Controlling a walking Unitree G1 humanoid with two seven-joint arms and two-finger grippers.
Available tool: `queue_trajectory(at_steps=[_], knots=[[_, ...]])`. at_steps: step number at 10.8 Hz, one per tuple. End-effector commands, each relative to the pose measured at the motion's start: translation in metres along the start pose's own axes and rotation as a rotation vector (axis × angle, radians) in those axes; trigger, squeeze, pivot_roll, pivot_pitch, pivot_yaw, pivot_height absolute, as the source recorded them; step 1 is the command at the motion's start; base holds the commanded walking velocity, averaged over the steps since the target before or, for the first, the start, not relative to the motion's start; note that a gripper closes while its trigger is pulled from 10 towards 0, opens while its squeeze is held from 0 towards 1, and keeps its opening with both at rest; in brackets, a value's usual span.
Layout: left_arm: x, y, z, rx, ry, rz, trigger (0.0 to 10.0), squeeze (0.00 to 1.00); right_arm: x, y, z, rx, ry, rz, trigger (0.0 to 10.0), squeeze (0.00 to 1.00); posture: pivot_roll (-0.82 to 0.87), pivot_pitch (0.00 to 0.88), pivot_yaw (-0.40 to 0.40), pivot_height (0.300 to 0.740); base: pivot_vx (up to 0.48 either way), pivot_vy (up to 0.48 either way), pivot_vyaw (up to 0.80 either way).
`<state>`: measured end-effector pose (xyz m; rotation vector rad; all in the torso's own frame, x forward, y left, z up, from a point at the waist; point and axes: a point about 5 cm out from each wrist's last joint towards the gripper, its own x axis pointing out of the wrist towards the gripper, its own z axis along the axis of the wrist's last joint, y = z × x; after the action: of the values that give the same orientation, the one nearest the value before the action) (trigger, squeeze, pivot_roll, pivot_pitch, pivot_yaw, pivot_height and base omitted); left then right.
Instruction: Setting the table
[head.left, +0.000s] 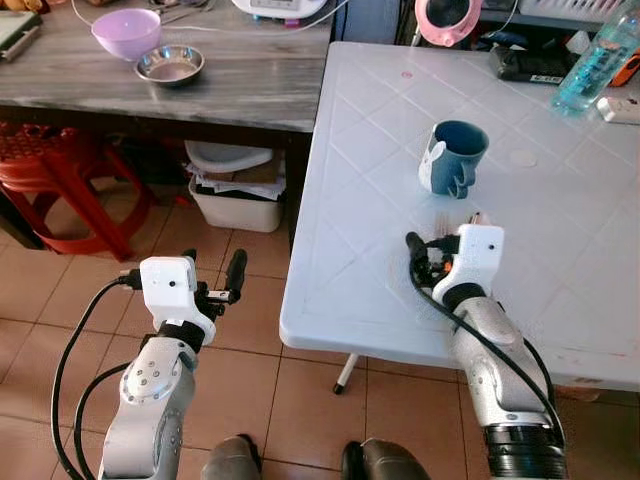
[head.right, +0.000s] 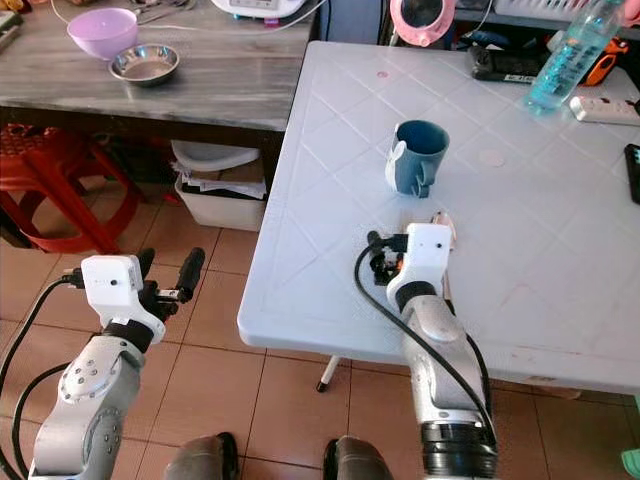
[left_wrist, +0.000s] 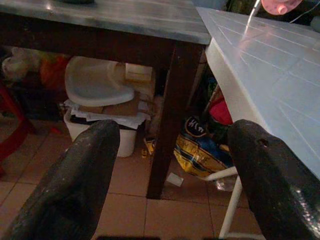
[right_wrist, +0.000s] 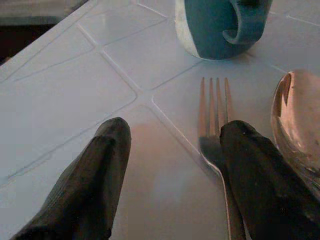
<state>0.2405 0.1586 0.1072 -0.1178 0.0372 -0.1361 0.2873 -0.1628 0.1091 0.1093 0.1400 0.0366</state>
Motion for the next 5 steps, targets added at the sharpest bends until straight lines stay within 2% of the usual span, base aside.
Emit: queue_trajectory(at_steps=[1,2,3,4,5], knots=[[0.000,-0.001,0.001,-0.002,0.000,-0.005,10.0,0.00,-0.004,-0.004,0.001,0.021,-0.007,-0.018,10.0,0.00,-0.01,0.162,-0.005,0.740,0.000,0.000,0.00],[0.000,-0.001,0.002,-0.002,-0.001,-0.006,10.0,0.00,-0.007,-0.001,0.011,0.015,-0.043,-0.009,10.0,0.85,-0.01,0.161,-0.005,0.740,0.000,0.000,0.00],[0.001,-0.001,0.002,-0.001,-0.001,-0.007,10.0,0.00,-0.011,0.002,0.014,0.016,-0.050,0.006,10.0,1.00,-0.01,0.166,-0.004,0.740,0.000,0.000,0.00],[0.001,0.000,0.002,-0.001,0.000,-0.005,10.0,0.00,-0.015,0.003,0.013,0.023,-0.039,0.011,10.0,1.00,-0.01,0.167,-0.004,0.740,0.000,0.000,0.00],[0.001,0.000,0.002,-0.002,0.001,-0.005,10.0,0.00,-0.019,0.004,0.010,0.025,-0.028,0.014,10.0,0.94,-0.01,0.167,-0.003,0.740,0.000,0.000,0.00]])
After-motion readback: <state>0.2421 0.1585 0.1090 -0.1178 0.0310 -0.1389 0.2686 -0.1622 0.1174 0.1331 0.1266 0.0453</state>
